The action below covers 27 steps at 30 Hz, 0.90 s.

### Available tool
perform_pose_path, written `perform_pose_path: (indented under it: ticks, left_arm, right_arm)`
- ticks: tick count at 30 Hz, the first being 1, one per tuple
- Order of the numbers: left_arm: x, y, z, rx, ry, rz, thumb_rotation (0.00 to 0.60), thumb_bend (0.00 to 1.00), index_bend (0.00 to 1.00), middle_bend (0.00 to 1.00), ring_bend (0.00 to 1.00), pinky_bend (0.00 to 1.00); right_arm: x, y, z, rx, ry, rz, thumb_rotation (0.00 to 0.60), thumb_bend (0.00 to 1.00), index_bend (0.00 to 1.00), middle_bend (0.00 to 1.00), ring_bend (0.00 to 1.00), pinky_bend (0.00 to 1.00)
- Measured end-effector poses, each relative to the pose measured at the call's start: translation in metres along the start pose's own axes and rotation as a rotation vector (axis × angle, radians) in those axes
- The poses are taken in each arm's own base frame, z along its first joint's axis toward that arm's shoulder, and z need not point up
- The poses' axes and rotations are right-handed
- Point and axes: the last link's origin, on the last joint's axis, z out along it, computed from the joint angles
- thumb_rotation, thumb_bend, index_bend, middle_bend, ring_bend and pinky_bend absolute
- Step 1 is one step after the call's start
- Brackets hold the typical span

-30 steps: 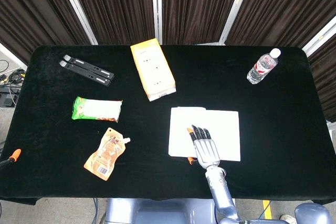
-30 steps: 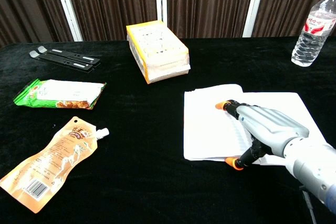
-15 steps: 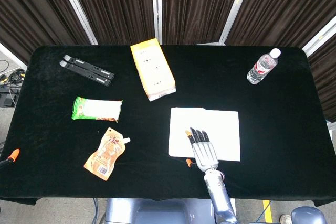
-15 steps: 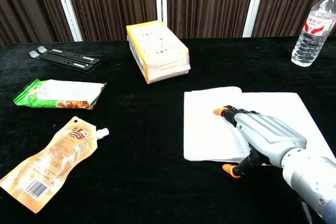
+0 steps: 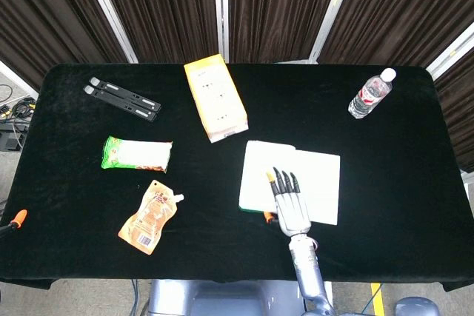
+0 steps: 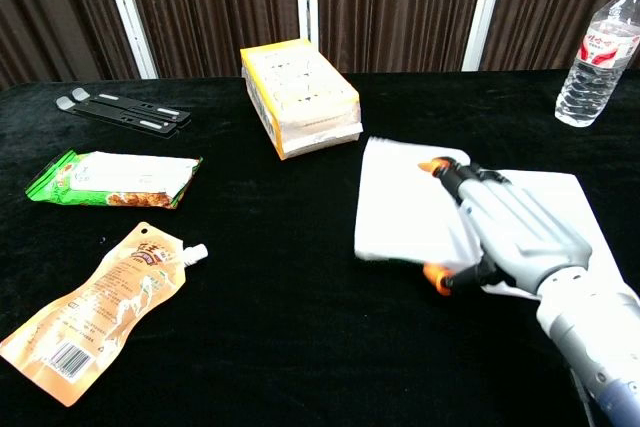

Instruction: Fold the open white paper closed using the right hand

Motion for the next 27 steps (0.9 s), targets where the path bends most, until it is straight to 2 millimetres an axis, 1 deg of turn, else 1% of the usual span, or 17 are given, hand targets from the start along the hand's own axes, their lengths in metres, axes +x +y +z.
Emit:
perform_pose_path:
  ticks: [3, 9, 12, 18, 21, 25, 27]
  left_arm:
    - [0.0, 0.001, 0.0, -0.002, 0.0, 0.001, 0.6, 0.21, 0.0, 0.0, 0.0, 0.0]
    - [-0.001, 0.003, -0.001, -0.009, -0.002, 0.002, 0.6, 0.21, 0.0, 0.0, 0.0, 0.0]
    - [-0.002, 0.004, -0.001, -0.011, -0.001, 0.003, 0.6, 0.21, 0.0, 0.0, 0.0, 0.0]
    - [-0.001, 0.006, -0.001, -0.019, 0.002, 0.001, 0.6, 0.21, 0.0, 0.0, 0.0, 0.0]
    - [0.0, 0.009, -0.002, -0.027, 0.008, -0.003, 0.6, 0.21, 0.0, 0.0, 0.0, 0.0]
    - [0.001, 0.013, -0.004, -0.039, 0.01, 0.001, 0.6, 0.21, 0.0, 0.0, 0.0, 0.0]
    - [0.001, 0.016, -0.004, -0.047, 0.01, 0.002, 0.6, 0.21, 0.0, 0.0, 0.0, 0.0]
  right_arm:
    - [0.002, 0.001, 0.0, -0.017, 0.053, 0.032, 0.6, 0.29, 0.0, 0.0, 0.0, 0.0]
    - [0.01, 0.01, 0.003, -0.087, 0.087, 0.062, 0.6, 0.31, 0.0, 0.0, 0.0, 0.0]
    - [0.018, 0.014, 0.003, -0.114, 0.112, 0.067, 0.6, 0.31, 0.0, 0.0, 0.0, 0.0]
    - [0.041, 0.027, 0.002, -0.157, 0.184, 0.053, 0.6, 0.31, 0.0, 0.0, 0.0, 0.0]
    - [0.056, 0.044, 0.0, -0.191, 0.217, 0.03, 0.6, 0.31, 0.0, 0.0, 0.0, 0.0]
    - [0.077, 0.071, -0.004, -0.246, 0.24, 0.002, 0.6, 0.3, 0.0, 0.0, 0.0, 0.0]
    - [0.084, 0.082, -0.006, -0.272, 0.244, -0.004, 0.6, 0.3, 0.0, 0.0, 0.0, 0.0]
